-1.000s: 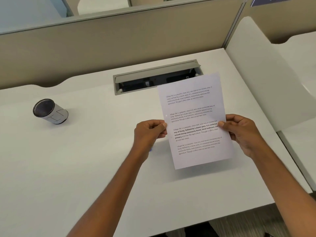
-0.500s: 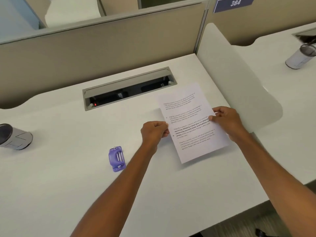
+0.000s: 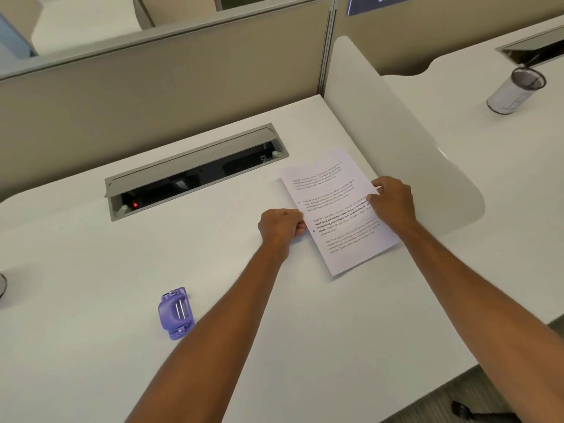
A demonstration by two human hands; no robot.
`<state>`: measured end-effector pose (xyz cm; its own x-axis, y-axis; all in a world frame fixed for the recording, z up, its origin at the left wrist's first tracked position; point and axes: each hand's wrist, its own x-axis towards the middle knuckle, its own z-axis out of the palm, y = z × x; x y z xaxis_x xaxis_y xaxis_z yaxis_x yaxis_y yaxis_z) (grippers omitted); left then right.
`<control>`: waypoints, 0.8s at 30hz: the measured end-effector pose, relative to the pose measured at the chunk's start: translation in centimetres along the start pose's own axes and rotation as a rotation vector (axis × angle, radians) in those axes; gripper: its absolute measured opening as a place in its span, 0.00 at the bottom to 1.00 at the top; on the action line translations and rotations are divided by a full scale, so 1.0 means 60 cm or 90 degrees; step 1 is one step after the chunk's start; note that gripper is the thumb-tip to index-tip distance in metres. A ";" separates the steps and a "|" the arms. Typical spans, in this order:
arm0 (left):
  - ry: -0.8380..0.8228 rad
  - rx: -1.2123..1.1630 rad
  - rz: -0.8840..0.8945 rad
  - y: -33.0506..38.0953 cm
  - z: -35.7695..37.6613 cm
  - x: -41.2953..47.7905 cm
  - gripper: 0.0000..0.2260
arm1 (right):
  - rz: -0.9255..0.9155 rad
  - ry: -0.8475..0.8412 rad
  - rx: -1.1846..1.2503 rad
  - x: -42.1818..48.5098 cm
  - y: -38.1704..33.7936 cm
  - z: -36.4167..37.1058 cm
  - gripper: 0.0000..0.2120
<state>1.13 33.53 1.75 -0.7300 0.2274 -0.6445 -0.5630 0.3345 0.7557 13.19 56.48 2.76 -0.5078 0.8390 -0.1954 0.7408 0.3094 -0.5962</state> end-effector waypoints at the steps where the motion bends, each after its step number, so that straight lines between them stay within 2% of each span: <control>1: 0.000 0.000 -0.002 0.001 0.007 0.005 0.05 | 0.001 0.002 -0.012 0.003 0.002 0.002 0.19; 7: 0.003 -0.005 -0.019 0.000 0.035 0.028 0.04 | -0.024 -0.010 -0.098 0.014 0.007 0.005 0.26; 11: 0.021 -0.002 -0.025 0.002 0.043 0.031 0.03 | -0.039 -0.019 -0.180 0.013 0.004 0.005 0.24; 16: 0.048 0.016 -0.019 0.003 0.046 0.031 0.08 | -0.052 -0.014 -0.270 -0.001 -0.006 0.012 0.20; 21: 0.122 0.095 0.040 0.003 0.038 0.023 0.19 | -0.047 -0.014 -0.270 -0.010 -0.009 0.009 0.21; 24: 0.120 0.096 0.055 0.003 0.019 0.010 0.24 | -0.047 -0.012 -0.245 -0.018 -0.012 0.004 0.22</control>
<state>1.05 34.76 1.36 -0.8399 0.0915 -0.5350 -0.4421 0.4565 0.7721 13.11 55.25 3.24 -0.5714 0.8010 -0.1787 0.8107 0.5170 -0.2749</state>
